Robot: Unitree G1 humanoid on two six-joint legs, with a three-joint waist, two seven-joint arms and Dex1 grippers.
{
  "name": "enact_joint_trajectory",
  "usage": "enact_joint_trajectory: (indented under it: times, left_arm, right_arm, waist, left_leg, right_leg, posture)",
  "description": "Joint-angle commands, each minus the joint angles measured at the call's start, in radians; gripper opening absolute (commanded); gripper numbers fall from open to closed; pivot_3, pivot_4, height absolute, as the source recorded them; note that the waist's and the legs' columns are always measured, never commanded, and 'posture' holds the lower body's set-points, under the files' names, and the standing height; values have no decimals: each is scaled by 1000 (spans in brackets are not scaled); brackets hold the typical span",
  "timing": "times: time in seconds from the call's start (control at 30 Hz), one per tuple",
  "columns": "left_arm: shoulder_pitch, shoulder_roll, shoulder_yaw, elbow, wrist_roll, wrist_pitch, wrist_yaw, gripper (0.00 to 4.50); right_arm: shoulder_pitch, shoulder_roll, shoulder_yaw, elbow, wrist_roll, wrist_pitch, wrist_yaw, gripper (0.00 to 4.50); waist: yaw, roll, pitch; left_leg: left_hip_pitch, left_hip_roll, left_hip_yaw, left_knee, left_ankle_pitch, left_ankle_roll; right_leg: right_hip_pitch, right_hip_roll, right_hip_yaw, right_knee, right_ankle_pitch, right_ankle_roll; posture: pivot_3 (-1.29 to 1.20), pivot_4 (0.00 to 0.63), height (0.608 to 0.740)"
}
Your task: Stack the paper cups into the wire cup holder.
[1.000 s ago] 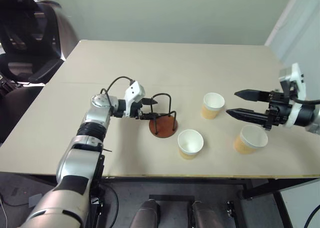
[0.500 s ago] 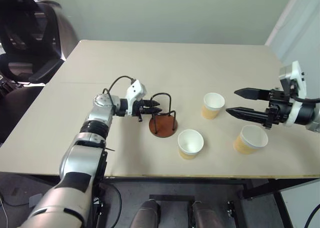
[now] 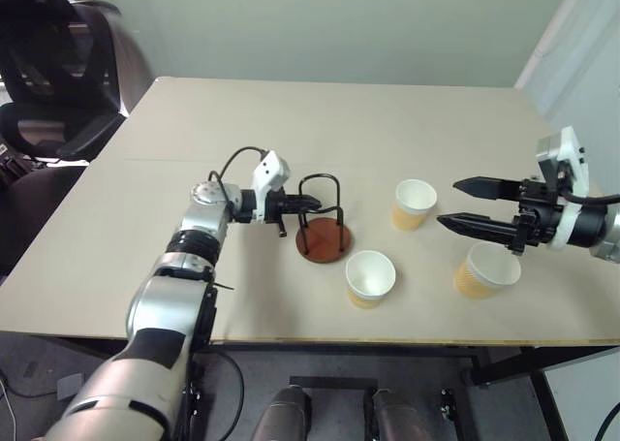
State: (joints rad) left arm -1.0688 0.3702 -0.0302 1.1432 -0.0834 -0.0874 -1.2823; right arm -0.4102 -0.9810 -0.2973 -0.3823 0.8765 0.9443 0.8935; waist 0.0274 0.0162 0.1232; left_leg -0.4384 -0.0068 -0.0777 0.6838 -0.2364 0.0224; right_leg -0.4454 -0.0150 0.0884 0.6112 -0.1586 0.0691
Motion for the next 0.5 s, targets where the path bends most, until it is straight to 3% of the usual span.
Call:
enact_joint_trajectory:
  times: [0.03,0.5]
  left_arm:
    - [-38,-19,6,-2,2,-26,-3,27]
    - [-85,-44,-7,55,71,-146,113,27]
  right_arm:
    - [-5,-9,-10,-26,-3,-19,-4,4172]
    - [6,1,-12,-28,-8,-25,-11,4172]
  waist:
    - [0,0,0]
    - [1,0,0]
  left_leg:
    - [0,0,0,0,0,0]
    - [0,0,0,0,0,0]
  right_leg:
    - [0,0,0,0,0,0]
    - [0,0,0,0,0,2]
  posture:
    - [0,150,740]
    - [0,150,740]
